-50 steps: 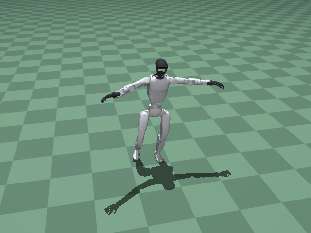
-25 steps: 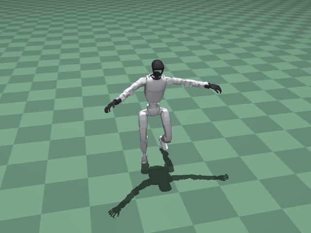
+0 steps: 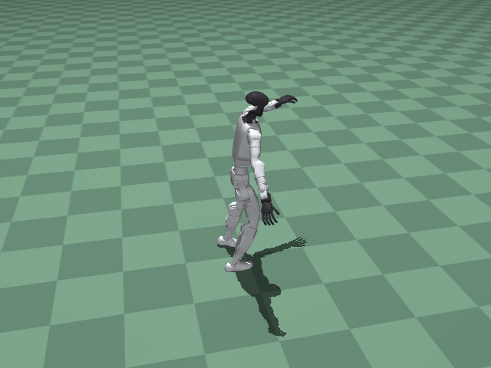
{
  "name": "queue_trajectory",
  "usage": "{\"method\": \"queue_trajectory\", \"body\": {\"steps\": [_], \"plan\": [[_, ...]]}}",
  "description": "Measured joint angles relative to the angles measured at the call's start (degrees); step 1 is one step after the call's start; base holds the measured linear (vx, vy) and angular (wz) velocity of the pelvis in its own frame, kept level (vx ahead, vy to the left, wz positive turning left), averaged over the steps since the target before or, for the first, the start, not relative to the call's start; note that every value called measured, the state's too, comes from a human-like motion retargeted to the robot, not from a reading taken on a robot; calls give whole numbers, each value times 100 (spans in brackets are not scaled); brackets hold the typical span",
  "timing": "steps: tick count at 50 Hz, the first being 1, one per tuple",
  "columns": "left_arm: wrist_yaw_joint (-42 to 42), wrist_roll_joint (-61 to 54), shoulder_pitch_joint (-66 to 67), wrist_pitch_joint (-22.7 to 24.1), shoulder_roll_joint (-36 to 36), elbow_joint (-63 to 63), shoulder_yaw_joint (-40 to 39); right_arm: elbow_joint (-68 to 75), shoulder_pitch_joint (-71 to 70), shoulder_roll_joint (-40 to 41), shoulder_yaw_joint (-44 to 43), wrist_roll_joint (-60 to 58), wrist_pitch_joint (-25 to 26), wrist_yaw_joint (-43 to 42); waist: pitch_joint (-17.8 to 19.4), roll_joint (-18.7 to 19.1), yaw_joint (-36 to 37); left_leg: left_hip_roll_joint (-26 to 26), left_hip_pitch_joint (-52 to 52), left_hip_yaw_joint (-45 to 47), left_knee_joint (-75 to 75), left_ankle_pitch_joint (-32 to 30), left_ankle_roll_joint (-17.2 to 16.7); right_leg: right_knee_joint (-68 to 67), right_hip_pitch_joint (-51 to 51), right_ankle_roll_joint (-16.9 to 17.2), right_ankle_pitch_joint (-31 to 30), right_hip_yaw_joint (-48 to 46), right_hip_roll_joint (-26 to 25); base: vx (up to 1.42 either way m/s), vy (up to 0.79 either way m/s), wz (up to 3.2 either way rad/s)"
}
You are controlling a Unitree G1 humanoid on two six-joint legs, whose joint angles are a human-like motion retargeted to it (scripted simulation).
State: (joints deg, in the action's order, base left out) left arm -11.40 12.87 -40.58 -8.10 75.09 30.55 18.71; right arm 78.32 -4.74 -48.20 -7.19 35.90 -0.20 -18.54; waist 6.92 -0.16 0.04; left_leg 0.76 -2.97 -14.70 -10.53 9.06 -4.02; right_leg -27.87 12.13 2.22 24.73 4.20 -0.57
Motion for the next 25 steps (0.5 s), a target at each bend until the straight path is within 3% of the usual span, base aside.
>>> {"method": "queue_trajectory", "body": {"steps": [2,5,7,10,15,18,21,23,25], "plan": [[20,21,-94,25,-258,225,283,60,87,87,-9,43,61,91,-7,-164,-321,-53,-113,1026,25,-211,170,886,-297,92,-882,412,-50,8,5,550],[-62,-64,-628,60,-471,653,1029,84,203,-241,-184,54,136,-76,64,-385,-731,-39,-124,2634,-508,280,742,1380,-541,301,-1739,700,132,6,2,540],[18,107,-1489,-7,-616,1142,1841,24,469,-653,-623,40,168,-156,190,-437,-794,-31,-473,2421,-1699,903,987,977,-559,128,-1030,-122,396,2,-4,470],[304,631,-2469,-221,-751,1788,2472,-156,924,-1210,-1443,-24,169,-109,383,-336,-712,131,-1447,1631,-4092,2010,967,-205,-221,-219,182,-1518,606,-5,-9,368],[594,696,-2669,-549,-773,2731,2360,-412,798,-1742,-1951,-307,211,-89,579,-516,-386,767,-1713,1921,-5546,2826,1187,-1690,455,-53,352,-2665,1062,-12,-20,232],[737,405,-2301,-593,-848,3461,2170,-588,573,-1912,-1883,-489,225,-30,490,-704,-305,616,-1419,2050,-5194,2546,1037,-839,181,-46,-22,-2996,1072,-20,-16,191],[783,141,-1622,-503,-871,4089,1828,-696,431,-1851,-1604,-656,213,-40,259,-1044,-158,193,-1005,2241,-4124,1960,878,497,-101,46,-1082,-3054,1089,-33,-8,146],[777,-90,-1056,-349,-818,4430,1555,-654,312,-1751,-1300,-663,183,-39,132,-1296,39,-283,-669,2010,-3046,1334,649,1396,-224,151,-2056,-2548,1027,-43,-5,80],[734,-509,-465,-135,-673,4729,1285,-516,102,-1703,-918,-545,122,-26,94,-1439,308,-673,-314,1424,-1944,568,426,2013,-302,223,-2799,-1319,819,-49,-6,34]]}}
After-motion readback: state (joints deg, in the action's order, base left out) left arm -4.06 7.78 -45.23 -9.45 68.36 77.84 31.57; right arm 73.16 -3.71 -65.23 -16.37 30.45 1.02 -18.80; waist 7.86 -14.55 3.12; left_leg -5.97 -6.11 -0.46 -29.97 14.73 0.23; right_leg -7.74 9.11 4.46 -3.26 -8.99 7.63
